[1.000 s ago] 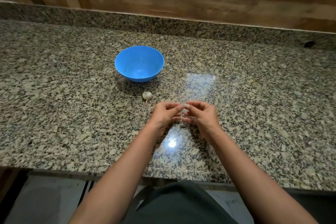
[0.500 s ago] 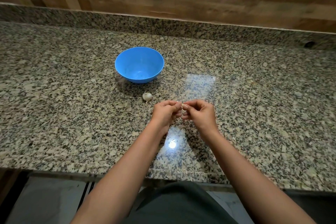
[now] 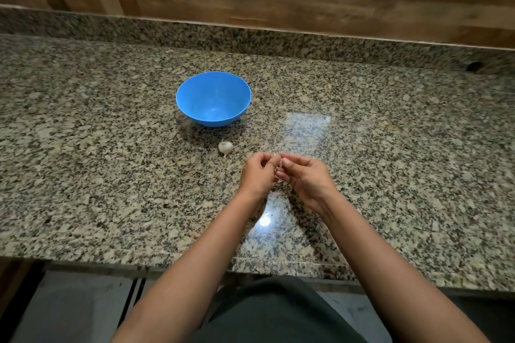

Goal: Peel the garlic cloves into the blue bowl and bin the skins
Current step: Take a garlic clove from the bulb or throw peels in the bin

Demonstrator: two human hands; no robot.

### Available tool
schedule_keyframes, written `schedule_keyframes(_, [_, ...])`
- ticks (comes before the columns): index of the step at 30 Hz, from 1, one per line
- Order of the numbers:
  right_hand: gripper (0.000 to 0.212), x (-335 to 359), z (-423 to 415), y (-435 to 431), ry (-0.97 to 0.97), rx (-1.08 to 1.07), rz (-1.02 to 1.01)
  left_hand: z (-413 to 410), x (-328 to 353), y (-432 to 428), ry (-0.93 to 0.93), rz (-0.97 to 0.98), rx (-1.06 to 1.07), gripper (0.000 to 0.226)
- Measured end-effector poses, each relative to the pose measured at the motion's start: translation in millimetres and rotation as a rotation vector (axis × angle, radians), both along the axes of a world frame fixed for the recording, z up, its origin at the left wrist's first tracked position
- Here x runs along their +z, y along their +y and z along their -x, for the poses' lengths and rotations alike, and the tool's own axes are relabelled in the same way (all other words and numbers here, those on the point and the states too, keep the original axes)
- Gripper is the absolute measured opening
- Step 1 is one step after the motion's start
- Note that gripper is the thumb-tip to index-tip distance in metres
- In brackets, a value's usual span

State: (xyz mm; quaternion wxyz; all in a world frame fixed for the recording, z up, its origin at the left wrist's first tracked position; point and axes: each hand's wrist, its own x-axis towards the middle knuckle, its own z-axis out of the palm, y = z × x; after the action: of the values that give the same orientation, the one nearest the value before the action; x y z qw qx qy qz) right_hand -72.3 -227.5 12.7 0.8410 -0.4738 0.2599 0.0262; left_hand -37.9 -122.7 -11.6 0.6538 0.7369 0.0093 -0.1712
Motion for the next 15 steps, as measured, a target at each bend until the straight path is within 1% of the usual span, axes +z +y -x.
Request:
schedule_keyframes(3, [0.024,-1,3,-2,0.009,0.025,-0.005,-3,0,2,0.035,0.048,0.053,0.013])
schedule_keyframes(5, [0.020,-2,4,-5,0.019,0.051,0.058,-5,0,5,0.033,0.051,0.095,0.009])
schedule_keyframes(8, [0.014,-3,6,-9,0.014,0.093,0.234,-6,0,9,0.030,0.001,0.080,0.005])
schedule_keyframes(10, [0.013,-5,6,-11,-0.006,0.118,0.381,-7,-1,11,0.020,-0.079,0.020,0.010])
schedule_keyframes(13, [0.012,-8,5,-13,-0.021,0.154,0.630,-5,0,13,-0.054,-0.207,-0.088,0.017])
schedule_keyframes(15, [0.014,-9,5,-13,-0.033,0.169,0.751,-4,4,14,-0.103,-0.225,-0.122,0.018])
